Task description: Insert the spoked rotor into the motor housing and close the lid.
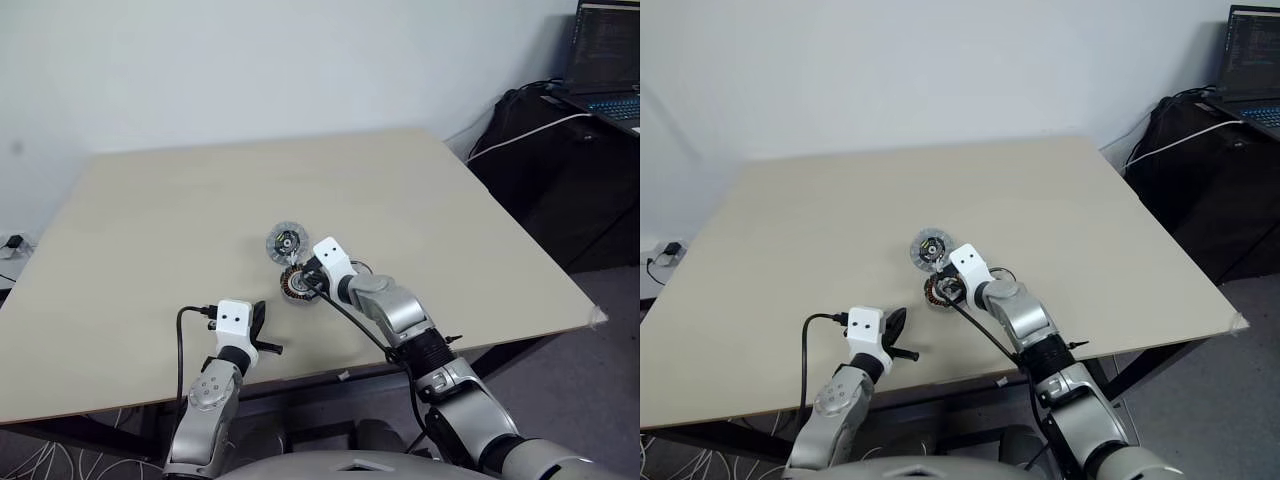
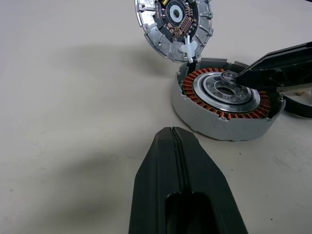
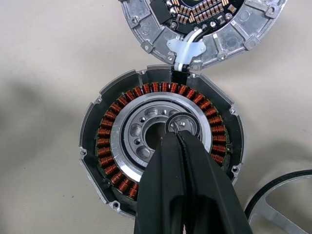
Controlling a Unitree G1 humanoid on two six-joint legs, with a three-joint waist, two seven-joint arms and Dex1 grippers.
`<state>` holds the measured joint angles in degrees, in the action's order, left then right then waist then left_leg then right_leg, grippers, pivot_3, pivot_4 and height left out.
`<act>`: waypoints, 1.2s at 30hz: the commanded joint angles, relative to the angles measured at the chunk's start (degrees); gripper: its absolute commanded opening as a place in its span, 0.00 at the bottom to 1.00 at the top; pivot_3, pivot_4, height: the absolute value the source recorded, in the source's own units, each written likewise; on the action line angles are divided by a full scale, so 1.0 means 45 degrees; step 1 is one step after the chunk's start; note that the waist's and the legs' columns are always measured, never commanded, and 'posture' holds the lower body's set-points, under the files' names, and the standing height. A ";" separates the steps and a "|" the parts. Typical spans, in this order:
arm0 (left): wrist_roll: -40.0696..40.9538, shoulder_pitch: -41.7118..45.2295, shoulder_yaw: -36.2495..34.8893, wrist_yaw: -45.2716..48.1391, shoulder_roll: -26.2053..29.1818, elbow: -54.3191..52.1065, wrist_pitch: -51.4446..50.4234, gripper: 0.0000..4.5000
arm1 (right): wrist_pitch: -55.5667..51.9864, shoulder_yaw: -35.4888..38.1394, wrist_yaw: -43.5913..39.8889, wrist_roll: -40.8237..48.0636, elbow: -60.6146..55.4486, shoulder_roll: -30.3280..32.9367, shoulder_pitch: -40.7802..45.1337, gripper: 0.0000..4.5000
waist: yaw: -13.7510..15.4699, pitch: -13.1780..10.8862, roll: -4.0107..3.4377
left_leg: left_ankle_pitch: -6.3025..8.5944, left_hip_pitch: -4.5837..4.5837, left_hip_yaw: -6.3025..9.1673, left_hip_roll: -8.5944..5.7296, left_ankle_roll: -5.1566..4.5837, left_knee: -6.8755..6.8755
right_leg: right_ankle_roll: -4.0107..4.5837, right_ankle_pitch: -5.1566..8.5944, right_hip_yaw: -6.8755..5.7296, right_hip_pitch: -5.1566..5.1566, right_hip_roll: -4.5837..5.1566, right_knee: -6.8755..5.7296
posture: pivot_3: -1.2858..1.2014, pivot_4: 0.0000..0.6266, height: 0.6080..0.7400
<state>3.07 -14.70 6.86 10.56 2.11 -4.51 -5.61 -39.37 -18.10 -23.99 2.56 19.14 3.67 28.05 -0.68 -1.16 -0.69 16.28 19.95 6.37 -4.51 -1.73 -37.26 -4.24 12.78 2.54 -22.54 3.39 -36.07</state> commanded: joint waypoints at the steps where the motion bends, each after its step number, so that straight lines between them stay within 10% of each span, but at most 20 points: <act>1: 0.0174 0.0177 -0.0030 0.0051 -0.0076 -0.0140 0.0262 0.00 | -0.0107 -0.0035 -0.0225 0.0057 -0.0711 -0.0104 0.0038 0.01 | 0.0001 0.0000 0.0000 | 0.0000 0.0001 0.0000 0.0000 0.0000 0.0001 | 0.0001 0.0001 0.0000 -0.0001 0.0000 0.0000 | 0.52 0.00 1.00; 36: 0.0382 -0.0013 -0.0010 0.0097 -0.0046 -0.0256 0.0189 0.00 | 0.1849 0.0024 0.0851 -0.1003 0.0140 -0.0314 -0.0203 0.01 | 0.0000 -0.0003 -0.0002 | -0.0002 0.0003 0.0002 0.0001 0.0005 0.0023 | 0.0020 0.0011 0.0000 -0.0015 -0.0002 -0.0001 | 0.52 0.00 1.00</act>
<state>4.70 -15.16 6.87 11.24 2.15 -4.51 -5.67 -32.55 -18.23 -20.40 -1.76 20.06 2.95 25.43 -0.68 -1.18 -0.70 16.27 19.95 6.38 -4.51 -1.71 -37.16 -4.15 12.83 2.54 -22.61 3.38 -36.08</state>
